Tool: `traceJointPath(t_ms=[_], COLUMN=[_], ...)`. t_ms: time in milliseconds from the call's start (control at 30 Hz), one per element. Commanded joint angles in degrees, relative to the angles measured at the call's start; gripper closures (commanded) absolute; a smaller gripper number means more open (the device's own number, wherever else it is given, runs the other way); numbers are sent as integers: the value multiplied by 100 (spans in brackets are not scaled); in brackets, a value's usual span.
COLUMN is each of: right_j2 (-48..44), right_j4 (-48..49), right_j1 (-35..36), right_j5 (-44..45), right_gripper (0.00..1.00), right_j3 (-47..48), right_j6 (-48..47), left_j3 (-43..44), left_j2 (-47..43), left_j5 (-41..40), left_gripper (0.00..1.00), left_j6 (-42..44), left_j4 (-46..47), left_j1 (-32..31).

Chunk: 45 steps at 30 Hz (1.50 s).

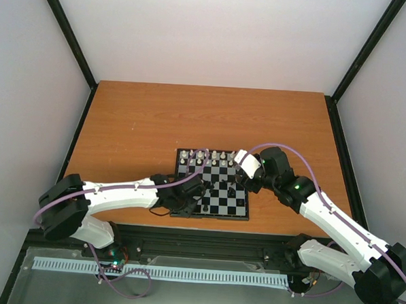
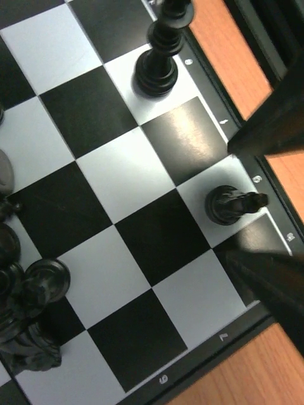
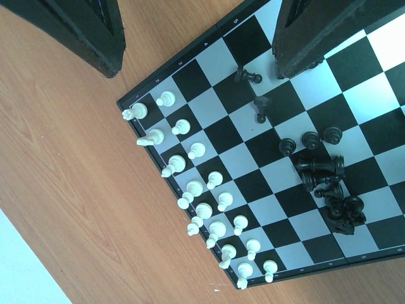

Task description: Set up the chess pieces on the board

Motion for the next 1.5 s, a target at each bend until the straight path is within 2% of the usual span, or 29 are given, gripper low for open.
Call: traceJointPath(t_ms=[0, 167, 233, 267, 300, 400, 467, 533, 600, 700, 800, 867, 900, 1033, 1200, 1300, 1467], right_j2=[9, 83, 90, 98, 104, 270, 469, 724, 1080, 1495, 1805, 1973, 2056, 2338, 2594, 2753, 2964], right_j4=[-44, -100, -120, -134, -137, -177, -294, -469, -699, -1040, -1264, -1359, -1447, -1668, -1746, -1742, -1718], right_j1=[-26, -26, -31, -29, -27, -26, -26, -34, -49, -106, -131, -132, -133, -131, -132, -132, -123], right_j5=[-94, -197, -293, -402, -495, -680, -728, -754, -751, -763, -662, -599, -589, -656, -777, -853, -1074], right_gripper=[35, 35, 35, 35, 35, 35, 35, 36, 39, 46, 51, 52, 52, 53, 60, 65, 68], right_j3=[7, 39, 34, 42, 38, 131, 283, 460, 690, 959, 1105, 1160, 1179, 1278, 1311, 1290, 1303], right_j6=[-43, -45, -91, -113, -127, -119, -121, -142, -158, -178, -222, -244, -260, -276, -259, -258, -241], left_j3=[643, 1712, 1956, 1991, 1991, 1668, 1311, 1365, 1432, 1250, 1029, 820, 804, 793, 509, 303, 802], left_j2=[-359, -1118, -1365, -1498, -1614, -1971, -1992, -1689, -1469, -1636, -2209, -2602, -2737, -3209, -3996, -4217, -3892], left_j5=[74, -849, -1255, -1500, -1782, -2699, -2522, -2281, -2786, -3263, -2922, -2464, -2505, -3098, -4831, -4903, -5358], left_gripper=[50, 26, 14, 2, 0, 0, 0, 0, 0, 0, 0, 0, 0, 0, 0, 0, 0], left_j6=[225, 655, 861, 899, 866, 472, 661, 915, 922, 1109, 1271, 1482, 1388, 1149, 332, 590, 749], left_j4=[-580, -1535, -1627, -1582, -1525, -1247, -1077, -1241, -1395, -1349, -1001, -684, -723, -741, -583, -458, -1156], left_j1=[-71, 7, 38, 43, 79, 280, 561, 674, 676, 681, 676, 676, 676, 681, 702, 765, 765])
